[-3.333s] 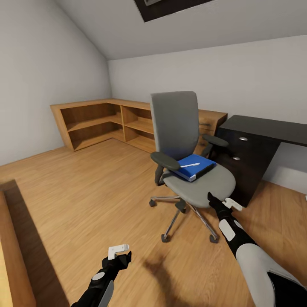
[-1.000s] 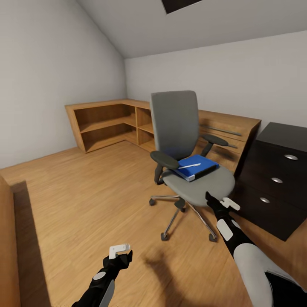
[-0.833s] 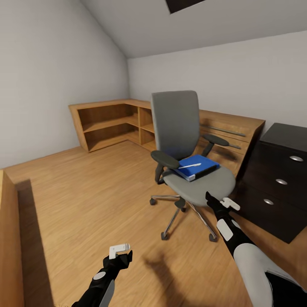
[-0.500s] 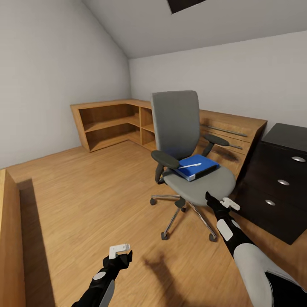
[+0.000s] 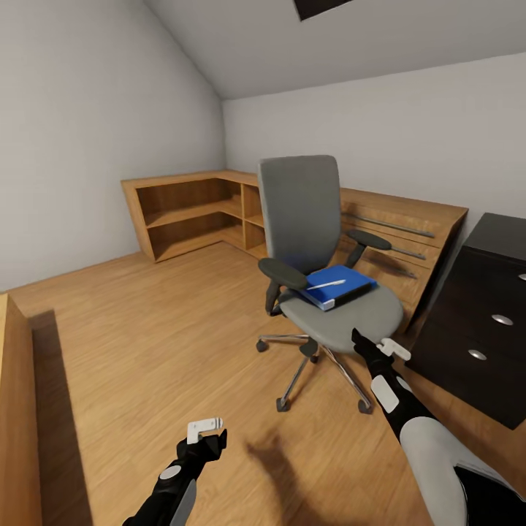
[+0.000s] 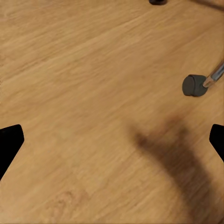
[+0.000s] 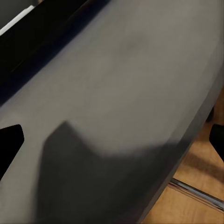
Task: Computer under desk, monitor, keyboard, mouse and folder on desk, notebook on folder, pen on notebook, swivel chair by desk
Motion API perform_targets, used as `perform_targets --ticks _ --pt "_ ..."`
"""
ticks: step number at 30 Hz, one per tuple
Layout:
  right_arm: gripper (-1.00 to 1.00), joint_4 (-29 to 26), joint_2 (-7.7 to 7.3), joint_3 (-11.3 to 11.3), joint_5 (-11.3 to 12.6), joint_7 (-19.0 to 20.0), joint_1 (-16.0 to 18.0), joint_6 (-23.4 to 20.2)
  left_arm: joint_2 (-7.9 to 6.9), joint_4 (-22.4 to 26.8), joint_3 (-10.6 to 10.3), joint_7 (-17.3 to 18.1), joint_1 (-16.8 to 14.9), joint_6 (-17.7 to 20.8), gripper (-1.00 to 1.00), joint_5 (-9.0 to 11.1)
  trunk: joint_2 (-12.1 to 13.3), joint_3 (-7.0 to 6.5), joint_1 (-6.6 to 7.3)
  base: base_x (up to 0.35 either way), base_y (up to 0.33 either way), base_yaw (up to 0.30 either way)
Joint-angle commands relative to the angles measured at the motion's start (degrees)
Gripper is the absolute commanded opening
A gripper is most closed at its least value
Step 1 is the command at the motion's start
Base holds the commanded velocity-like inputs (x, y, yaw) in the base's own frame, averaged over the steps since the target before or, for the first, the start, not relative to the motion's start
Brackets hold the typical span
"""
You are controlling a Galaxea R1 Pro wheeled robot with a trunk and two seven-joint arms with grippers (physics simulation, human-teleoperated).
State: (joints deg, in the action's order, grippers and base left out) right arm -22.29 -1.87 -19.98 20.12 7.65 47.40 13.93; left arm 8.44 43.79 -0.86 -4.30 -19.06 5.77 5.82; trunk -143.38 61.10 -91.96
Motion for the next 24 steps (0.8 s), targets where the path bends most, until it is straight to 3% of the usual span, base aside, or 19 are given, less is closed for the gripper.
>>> perform_targets --ticks 1,11,24 --pt "1.0 4.9 0.02 0.0 0.6 0.5 0.0 0.1 0.0 0.1 -0.1 -0.3 0.0 0.3 1.0 0.6 0.0 0.05 0.0 0.008 0.006 0.0" --pt "1.0 5.0 0.19 0.0 0.6 0.5 0.0 0.1 0.0 0.1 -0.1 -0.3 0.0 0.3 1.0 0.6 0.0 0.05 0.0 0.001 0.001 0.134" --pt "1.0 5.0 0.51 0.0 0.6 0.5 0.1 0.1 0.0 0.1 -0.1 -0.2 0.0 0.3 1.0 0.6 0.0 0.05 0.0 0.099 0.0 0.009"
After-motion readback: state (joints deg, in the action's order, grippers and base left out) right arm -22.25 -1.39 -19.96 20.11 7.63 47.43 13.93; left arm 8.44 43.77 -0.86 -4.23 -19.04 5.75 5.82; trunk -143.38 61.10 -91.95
